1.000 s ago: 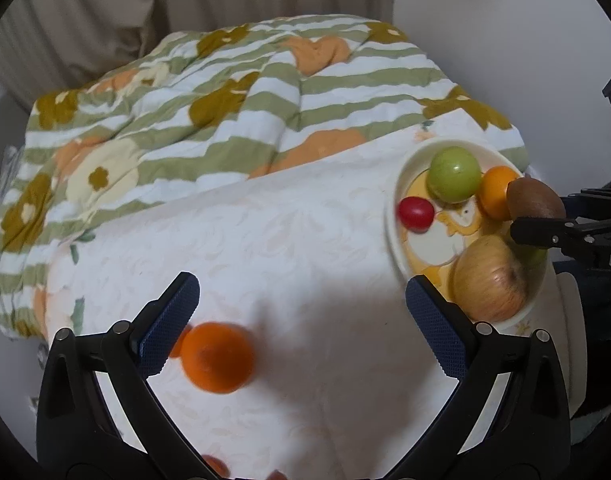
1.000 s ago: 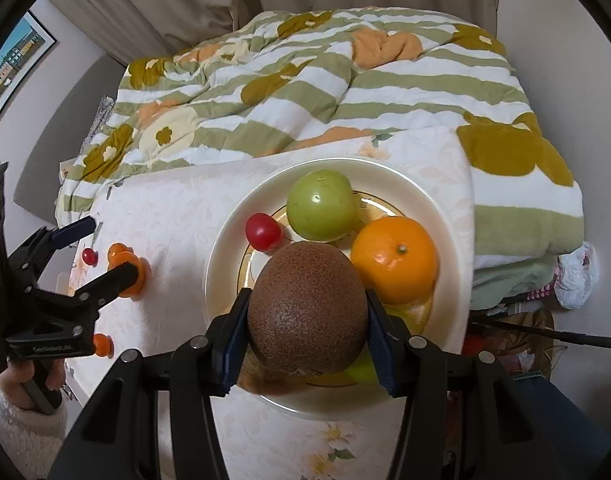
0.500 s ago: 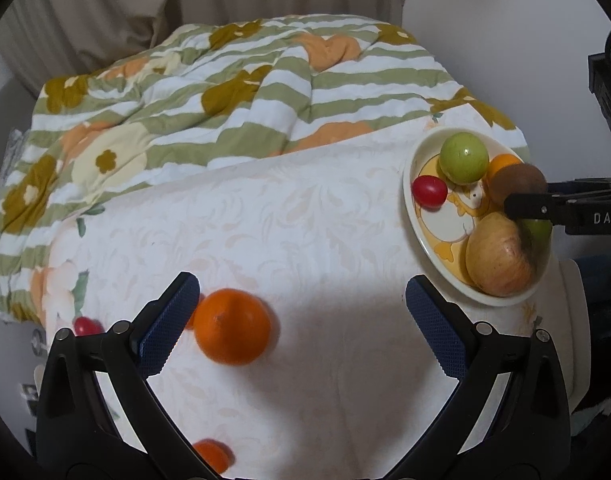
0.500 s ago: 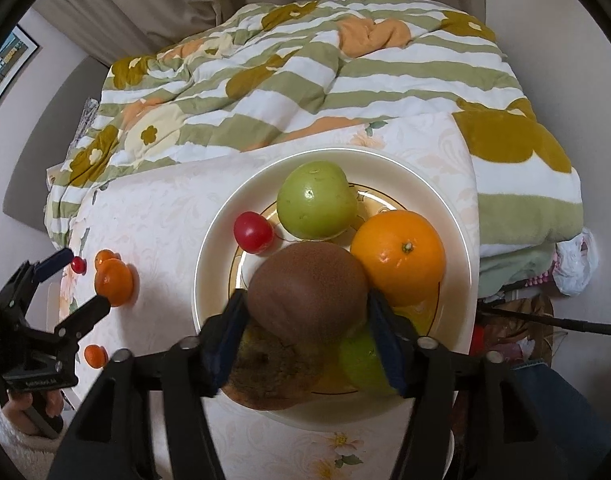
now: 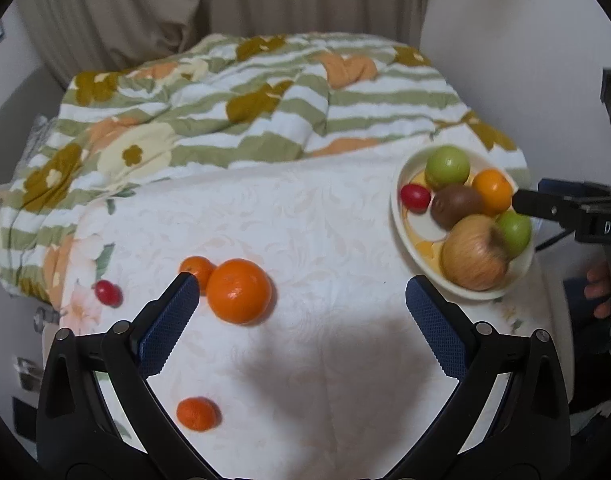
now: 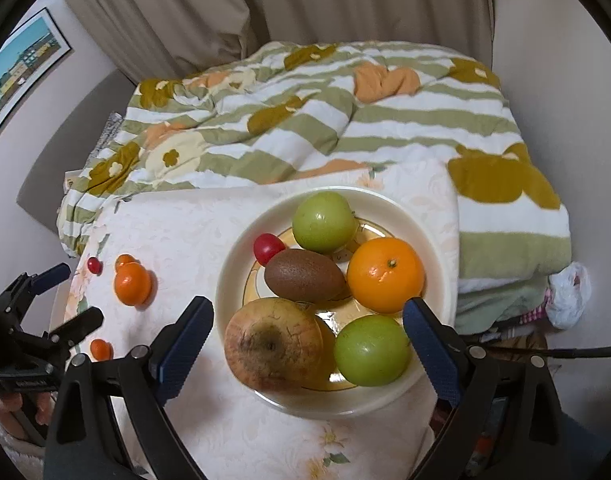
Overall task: Organize fruits
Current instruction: 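Withdraw both open tools from the plate toward the remaining fruits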
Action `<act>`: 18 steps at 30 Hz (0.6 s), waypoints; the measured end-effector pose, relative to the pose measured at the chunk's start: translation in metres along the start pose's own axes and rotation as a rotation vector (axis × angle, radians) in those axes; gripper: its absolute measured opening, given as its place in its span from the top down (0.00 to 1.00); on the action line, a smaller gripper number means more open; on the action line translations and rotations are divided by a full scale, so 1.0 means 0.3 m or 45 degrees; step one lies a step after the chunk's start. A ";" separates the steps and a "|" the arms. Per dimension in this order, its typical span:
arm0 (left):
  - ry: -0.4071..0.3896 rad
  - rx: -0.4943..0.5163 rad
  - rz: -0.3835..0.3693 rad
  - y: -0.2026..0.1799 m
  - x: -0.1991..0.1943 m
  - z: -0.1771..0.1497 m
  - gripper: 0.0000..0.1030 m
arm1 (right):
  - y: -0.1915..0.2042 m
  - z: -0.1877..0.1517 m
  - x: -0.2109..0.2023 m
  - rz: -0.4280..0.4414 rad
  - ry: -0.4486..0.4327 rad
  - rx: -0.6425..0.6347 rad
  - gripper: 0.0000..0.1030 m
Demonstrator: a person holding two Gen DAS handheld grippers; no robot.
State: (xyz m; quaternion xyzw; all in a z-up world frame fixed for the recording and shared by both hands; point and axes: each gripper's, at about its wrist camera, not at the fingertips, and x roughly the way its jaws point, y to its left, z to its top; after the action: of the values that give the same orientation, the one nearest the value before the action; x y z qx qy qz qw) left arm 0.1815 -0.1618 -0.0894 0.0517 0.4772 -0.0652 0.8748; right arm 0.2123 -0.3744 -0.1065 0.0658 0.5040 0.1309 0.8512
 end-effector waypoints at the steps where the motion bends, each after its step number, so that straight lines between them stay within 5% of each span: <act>1: -0.017 -0.015 0.006 0.002 -0.024 -0.002 0.00 | 0.002 -0.001 -0.017 0.002 -0.011 -0.011 0.08; 11: -0.150 -0.182 0.120 0.064 -0.252 -0.080 0.00 | 0.076 0.008 -0.161 0.048 -0.068 -0.221 0.08; 18: -0.176 -0.279 0.292 0.167 -0.365 -0.182 0.00 | 0.189 0.019 -0.202 0.082 -0.128 -0.375 0.08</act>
State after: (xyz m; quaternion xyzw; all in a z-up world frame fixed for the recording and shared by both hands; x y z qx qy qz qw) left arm 0.0858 -0.0971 -0.0254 0.0055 0.4111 0.0843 0.9077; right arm 0.1806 -0.3375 -0.0388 -0.0369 0.4338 0.2271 0.8711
